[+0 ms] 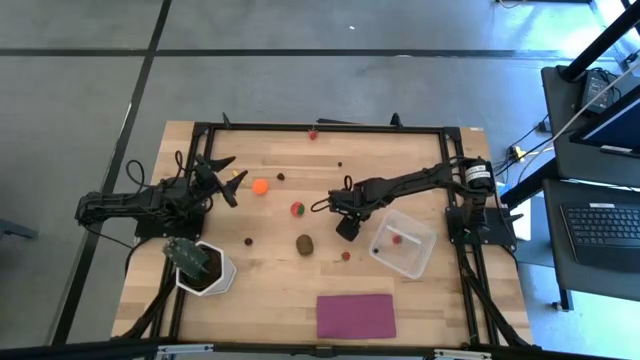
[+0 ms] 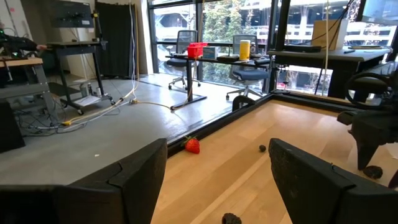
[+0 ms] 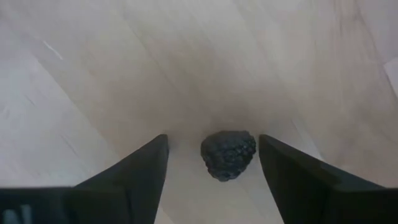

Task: Pick and placing Produce into tupperware
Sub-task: Put the blackberry into the transparent bin

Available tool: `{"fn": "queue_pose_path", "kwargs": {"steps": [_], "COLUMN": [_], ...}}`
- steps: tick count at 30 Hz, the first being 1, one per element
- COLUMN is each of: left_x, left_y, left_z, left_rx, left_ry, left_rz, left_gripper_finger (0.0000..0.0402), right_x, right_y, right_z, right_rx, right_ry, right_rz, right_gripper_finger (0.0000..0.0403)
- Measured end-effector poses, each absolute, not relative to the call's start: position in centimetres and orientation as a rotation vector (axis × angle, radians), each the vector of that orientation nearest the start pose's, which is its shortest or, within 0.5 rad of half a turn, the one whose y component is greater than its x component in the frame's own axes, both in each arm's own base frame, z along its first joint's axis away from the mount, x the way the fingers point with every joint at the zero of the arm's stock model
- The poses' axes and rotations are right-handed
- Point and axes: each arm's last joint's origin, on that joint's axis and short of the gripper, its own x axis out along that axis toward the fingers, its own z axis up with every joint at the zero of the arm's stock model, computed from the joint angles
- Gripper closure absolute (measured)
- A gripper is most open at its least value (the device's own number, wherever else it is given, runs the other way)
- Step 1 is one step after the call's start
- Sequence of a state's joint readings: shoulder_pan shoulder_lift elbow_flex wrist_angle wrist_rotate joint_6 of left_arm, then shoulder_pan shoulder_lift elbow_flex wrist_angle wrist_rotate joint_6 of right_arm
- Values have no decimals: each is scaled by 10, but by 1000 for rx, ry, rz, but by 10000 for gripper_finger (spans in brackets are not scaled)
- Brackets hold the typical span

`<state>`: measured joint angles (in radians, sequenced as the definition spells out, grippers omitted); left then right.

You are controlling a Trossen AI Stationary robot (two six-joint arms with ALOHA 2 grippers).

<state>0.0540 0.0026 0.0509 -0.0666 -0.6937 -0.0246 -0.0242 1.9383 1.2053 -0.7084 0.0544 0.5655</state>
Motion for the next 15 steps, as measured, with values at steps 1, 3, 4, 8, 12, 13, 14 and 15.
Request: {"fn": "queue_pose_path", "kwargs": {"steps": [1,3,4,8,12,13,14,15], "left_x": [87,87,87,87,87,87,87,87], "left_y": [23,23,23,23,23,23,23,23], "left_z": [174,174,174,174,174,174,174,174], "left_rx": [-17,-17,-18,-17,-17,-18,-17,-17], "left_ry": [9,9,8,9,9,8,9,9], "left_rz": [748,748,748,748,748,748,748,748], "left_gripper_finger": [127,127,127,127,127,127,127,127], "right_x": [349,350,350,350,349,349,349,348], "right_y": [-10,-10,-10,-10,-10,-10,-10,-10], "right_z": [135,135,135,134,134,135,135,137], "right_rx": [442,442,442,443,431,426,423,418], "right_ry": [1380,1379,1379,1380,1384,1387,1387,1386], "right_rz": [-469,-468,-468,-467,-455,-451,-448,-441], "right_gripper_finger": [167,187,198,247,288,289,289,289]}}
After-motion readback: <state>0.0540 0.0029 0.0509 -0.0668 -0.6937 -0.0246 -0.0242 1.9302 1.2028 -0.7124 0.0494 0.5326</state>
